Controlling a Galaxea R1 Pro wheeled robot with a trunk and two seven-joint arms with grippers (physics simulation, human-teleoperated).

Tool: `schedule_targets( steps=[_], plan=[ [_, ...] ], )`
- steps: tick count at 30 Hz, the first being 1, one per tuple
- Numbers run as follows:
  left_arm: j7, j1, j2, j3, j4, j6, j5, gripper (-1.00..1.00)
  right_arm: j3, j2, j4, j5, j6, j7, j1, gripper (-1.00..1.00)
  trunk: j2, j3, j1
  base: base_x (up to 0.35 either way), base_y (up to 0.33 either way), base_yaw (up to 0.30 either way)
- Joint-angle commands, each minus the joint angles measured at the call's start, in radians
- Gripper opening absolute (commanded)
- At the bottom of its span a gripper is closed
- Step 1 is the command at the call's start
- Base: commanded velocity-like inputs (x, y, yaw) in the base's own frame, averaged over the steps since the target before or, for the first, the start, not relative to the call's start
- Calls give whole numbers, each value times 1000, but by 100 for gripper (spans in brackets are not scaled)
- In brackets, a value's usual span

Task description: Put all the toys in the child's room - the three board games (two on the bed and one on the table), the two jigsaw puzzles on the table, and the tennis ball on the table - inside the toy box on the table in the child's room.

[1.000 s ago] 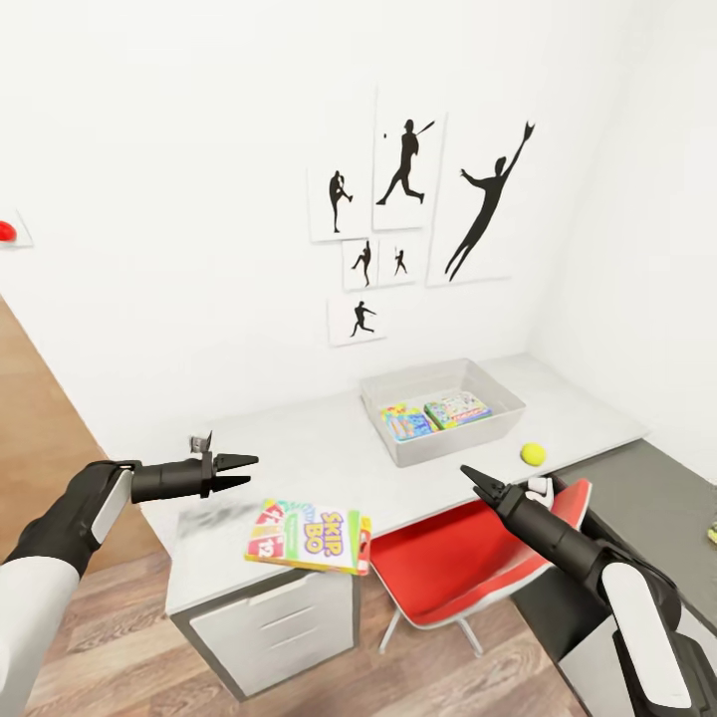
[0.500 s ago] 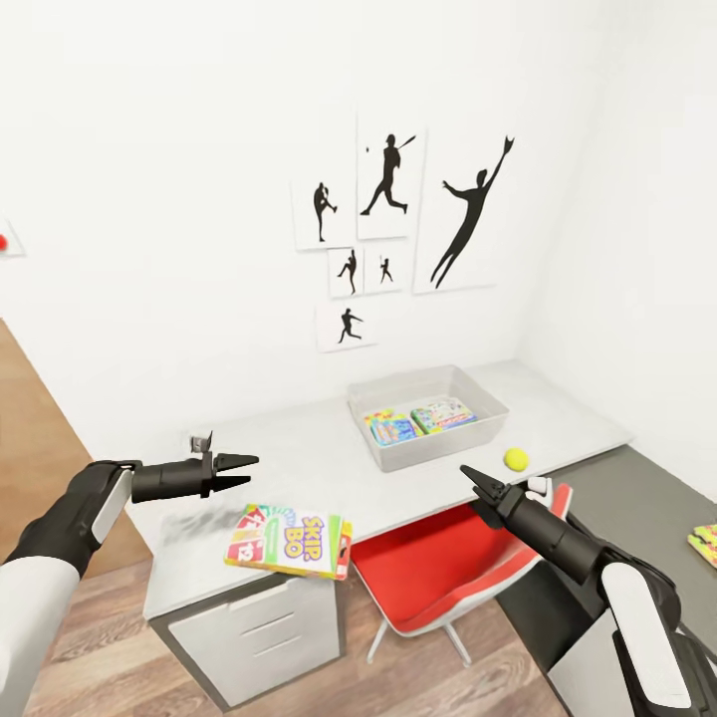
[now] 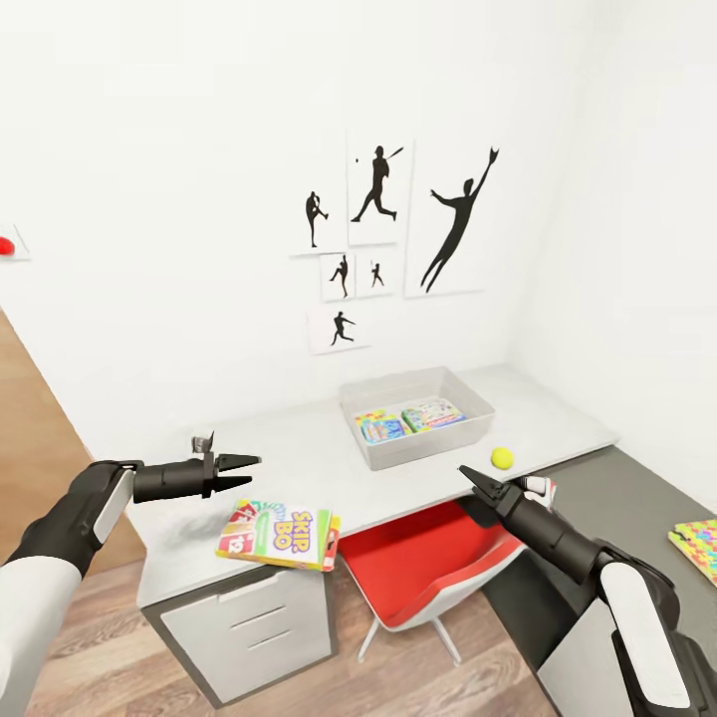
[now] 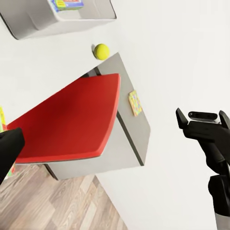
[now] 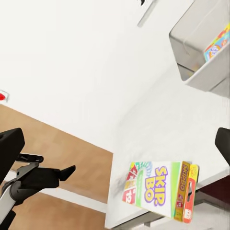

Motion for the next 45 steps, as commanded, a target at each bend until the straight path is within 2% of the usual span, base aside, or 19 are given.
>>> schedule_targets(
  steps=[1,7,22,43,45],
  plan=[
    [-2,-1,0,1,0,6,0,100,-1,0,0,2,5,4,-1,100,-2,-2,1,-8,-262,6],
    [-2,-1,0,0,0,6,0,100,1,1,0,2,5,1,-1,100,-2,-1,1,-3,-288,47],
    [-2,-1,-1,0,1,6,0,100,2,0,0,2,5,0,-1,100,-2,3,1,-3,-252,190],
    [-3,-1,1,3,1,9,-2,100,-6,-1,1,2,7,6,-1,100,-2,4,1,-2,-23,9],
    [-3,-1,2,4,1,11,-2,100,-7,-1,1,1,7,7,-1,100,-16,-3,8,0,0,0]
  ],
)
